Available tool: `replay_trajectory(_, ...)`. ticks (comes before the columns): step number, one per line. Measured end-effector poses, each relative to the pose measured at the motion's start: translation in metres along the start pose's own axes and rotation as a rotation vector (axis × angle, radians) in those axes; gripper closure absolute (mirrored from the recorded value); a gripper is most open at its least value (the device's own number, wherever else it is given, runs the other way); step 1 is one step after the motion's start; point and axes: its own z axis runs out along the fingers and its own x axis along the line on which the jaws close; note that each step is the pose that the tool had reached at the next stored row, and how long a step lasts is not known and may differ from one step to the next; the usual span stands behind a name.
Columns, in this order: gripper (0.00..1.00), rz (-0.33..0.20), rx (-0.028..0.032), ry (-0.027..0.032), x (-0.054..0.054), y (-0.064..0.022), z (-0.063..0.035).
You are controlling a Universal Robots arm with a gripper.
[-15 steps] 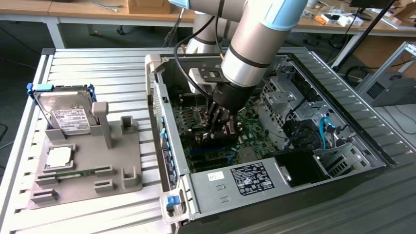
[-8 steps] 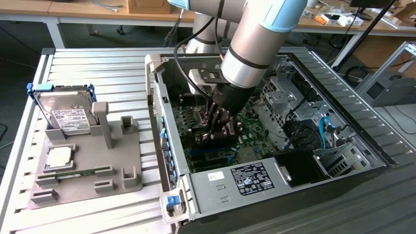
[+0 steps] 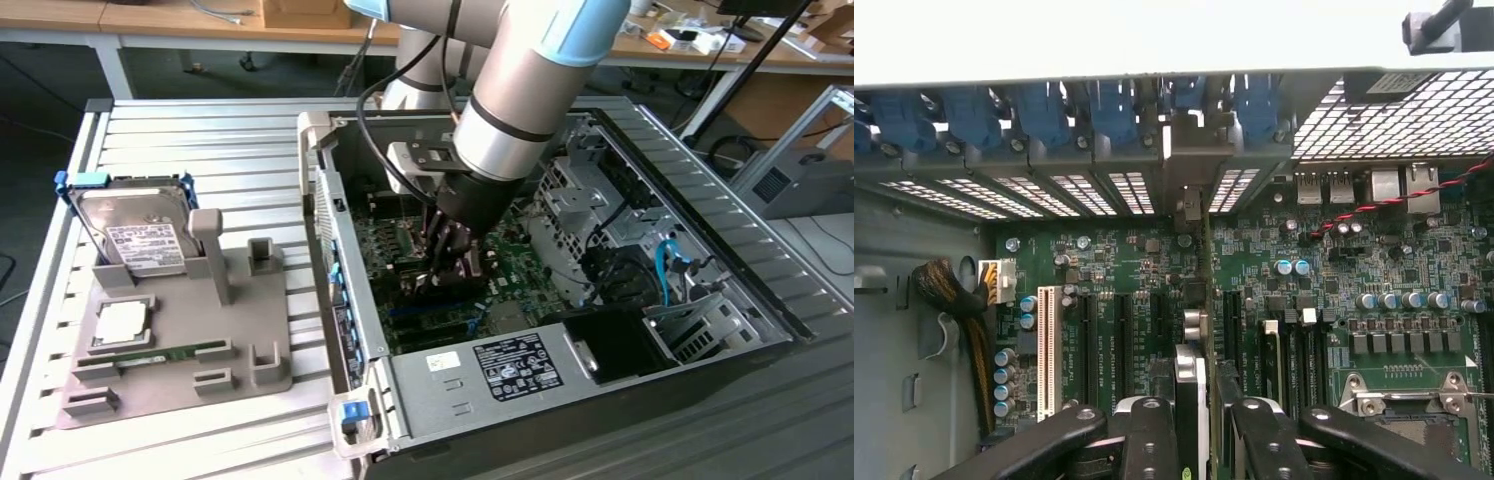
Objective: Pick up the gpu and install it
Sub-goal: 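Press down on the gpu until it lock into place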
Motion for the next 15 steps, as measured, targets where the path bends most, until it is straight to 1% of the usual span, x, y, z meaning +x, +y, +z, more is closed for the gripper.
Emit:
replay_trajectory(11,0.73,0.000,0.0001,-0.0008,0.0000,-0.0001,0.0007)
replay_trajectory(12,0.66,0.000,0.0001,-0.0007,-0.0001,-0.0001,0.0007)
replay_trajectory(15,0.66,0.000,-0.0001,-0.0003,0.0000,0.0001,-0.0007)
